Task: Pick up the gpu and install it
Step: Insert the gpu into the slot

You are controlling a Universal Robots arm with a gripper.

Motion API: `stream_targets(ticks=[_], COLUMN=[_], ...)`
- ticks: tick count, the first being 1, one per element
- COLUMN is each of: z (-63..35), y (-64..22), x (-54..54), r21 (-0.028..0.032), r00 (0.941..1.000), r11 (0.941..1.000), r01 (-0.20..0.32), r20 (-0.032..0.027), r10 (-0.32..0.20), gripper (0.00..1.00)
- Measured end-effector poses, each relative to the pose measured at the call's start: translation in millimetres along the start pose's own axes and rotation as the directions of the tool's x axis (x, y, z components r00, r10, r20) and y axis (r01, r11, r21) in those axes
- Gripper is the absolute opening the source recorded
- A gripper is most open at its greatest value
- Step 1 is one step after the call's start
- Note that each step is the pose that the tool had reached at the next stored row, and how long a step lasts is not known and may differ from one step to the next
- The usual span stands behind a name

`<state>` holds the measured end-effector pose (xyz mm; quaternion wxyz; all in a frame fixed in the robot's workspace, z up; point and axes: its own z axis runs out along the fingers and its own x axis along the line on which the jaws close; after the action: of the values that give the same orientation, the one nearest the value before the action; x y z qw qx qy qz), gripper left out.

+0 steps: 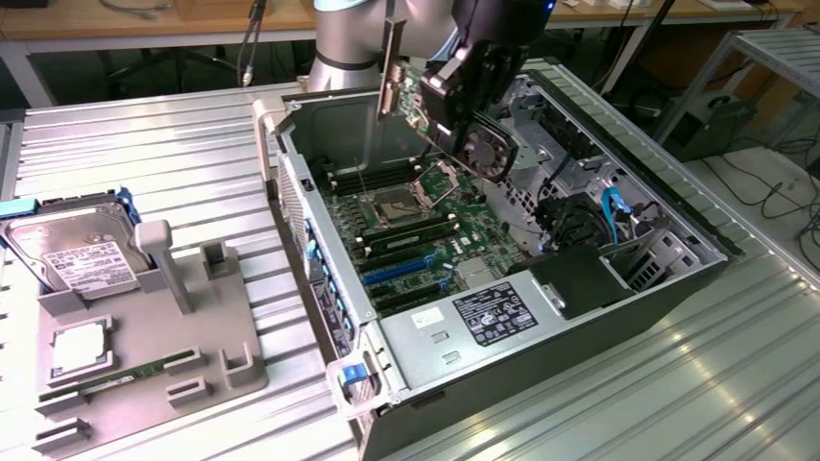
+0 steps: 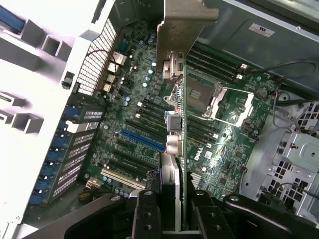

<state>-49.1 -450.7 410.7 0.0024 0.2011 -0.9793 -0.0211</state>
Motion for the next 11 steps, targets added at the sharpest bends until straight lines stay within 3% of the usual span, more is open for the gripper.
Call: stream_targets(ticks=[11], z=[0.0], y=[0.0], x=[0.0], r21=[-0.0005], r00=[0.9968], r11=[0.9968], r01=[0.080], r20=[-0.0034], r10=[-0.080], gripper=[0.28])
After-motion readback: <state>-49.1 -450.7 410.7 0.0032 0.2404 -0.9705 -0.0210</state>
